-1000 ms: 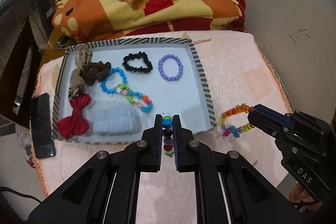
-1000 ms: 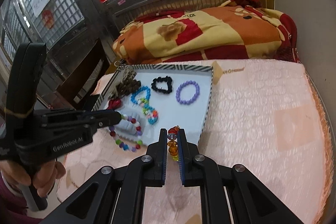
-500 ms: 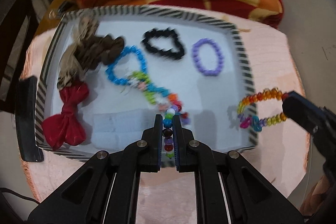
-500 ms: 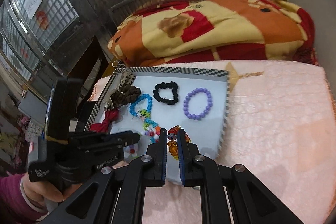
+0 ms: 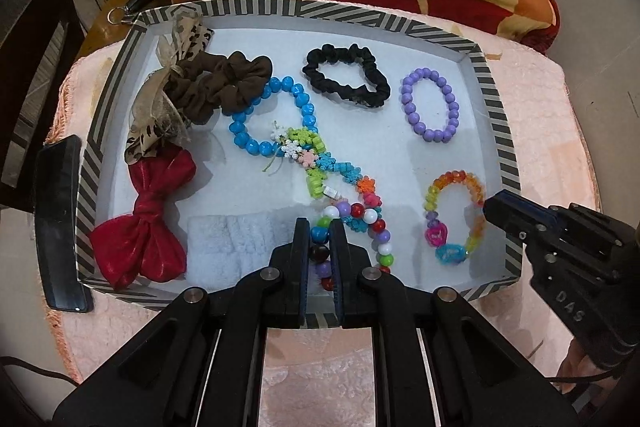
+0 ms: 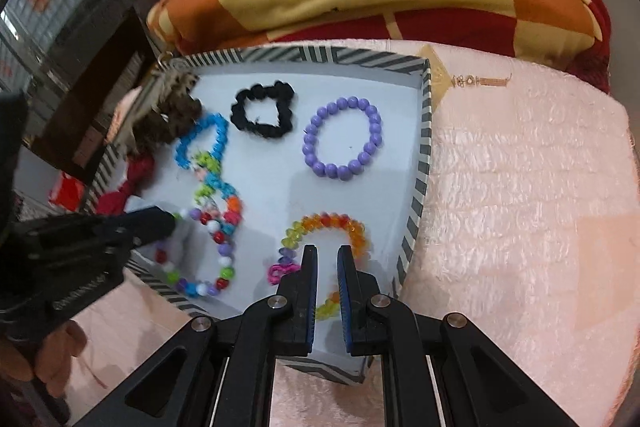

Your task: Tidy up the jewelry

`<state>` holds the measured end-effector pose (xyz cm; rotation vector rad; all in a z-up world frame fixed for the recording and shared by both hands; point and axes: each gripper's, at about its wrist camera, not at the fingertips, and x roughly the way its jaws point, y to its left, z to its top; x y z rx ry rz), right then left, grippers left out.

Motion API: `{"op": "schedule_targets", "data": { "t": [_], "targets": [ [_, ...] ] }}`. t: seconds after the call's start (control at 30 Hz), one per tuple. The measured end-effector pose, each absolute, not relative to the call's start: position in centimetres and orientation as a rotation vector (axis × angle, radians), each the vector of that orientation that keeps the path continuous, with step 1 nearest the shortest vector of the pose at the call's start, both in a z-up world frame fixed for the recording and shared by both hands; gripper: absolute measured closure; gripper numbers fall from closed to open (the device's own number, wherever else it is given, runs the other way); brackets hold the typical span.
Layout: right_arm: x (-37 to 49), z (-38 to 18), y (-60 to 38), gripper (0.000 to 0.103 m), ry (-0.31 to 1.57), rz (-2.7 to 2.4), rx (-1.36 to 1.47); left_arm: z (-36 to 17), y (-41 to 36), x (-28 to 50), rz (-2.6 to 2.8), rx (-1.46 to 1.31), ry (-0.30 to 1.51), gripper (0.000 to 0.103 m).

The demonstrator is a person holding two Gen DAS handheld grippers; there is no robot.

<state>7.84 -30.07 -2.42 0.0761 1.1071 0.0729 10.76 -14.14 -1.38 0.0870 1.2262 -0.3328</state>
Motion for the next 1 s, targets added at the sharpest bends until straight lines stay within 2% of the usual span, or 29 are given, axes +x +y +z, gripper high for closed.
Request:
{"op": "schedule_targets", "data": {
  "t": [0.1, 0.17, 0.2, 0.27, 0.33, 0.57, 0.67, 1.0],
  "targets": [
    [7.4, -2.0, -30.2, 0.091, 1.086, 0.058, 0.065, -1.2, -14.3, 10.5, -0.324, 0.097, 1.222, 0.083],
    [6.8, -1.3, -30.5, 0.089, 1.066, 0.069, 0.100, -0.9, -14.3, 10.2, -0.323, 0.093, 1.216, 0.071],
    [6.5, -1.0, -30.5, 0.087, 1.054, 0.067, 0.109, -0.7, -14.2, 10.0, -0.321, 0.092, 1.212, 0.070],
    [5.8, -0.2, -30.3, 0.074, 1.030, 0.067, 0.119, -0.3, -14.0, 9.6, -0.312, 0.094, 1.198, 0.066],
    [4.9, 0.5, -30.2, 0.069, 0.997, 0.062, 0.135, 0.1, -13.7, 9.2, -0.298, 0.091, 1.183, 0.061],
    [3.2, 1.1, -29.0, 0.067, 0.947, 0.043, 0.181, 1.2, -12.3, 7.7, -0.237, 0.091, 1.143, 0.061],
    [3.0, 1.0, -28.5, 0.061, 0.937, 0.017, 0.186, 1.5, -11.9, 7.1, -0.214, 0.101, 1.126, 0.061],
    [2.4, 1.2, -27.3, 0.059, 0.925, -0.014, 0.209, 2.6, -10.2, 6.1, -0.176, 0.090, 1.094, 0.061]
  ]
}}
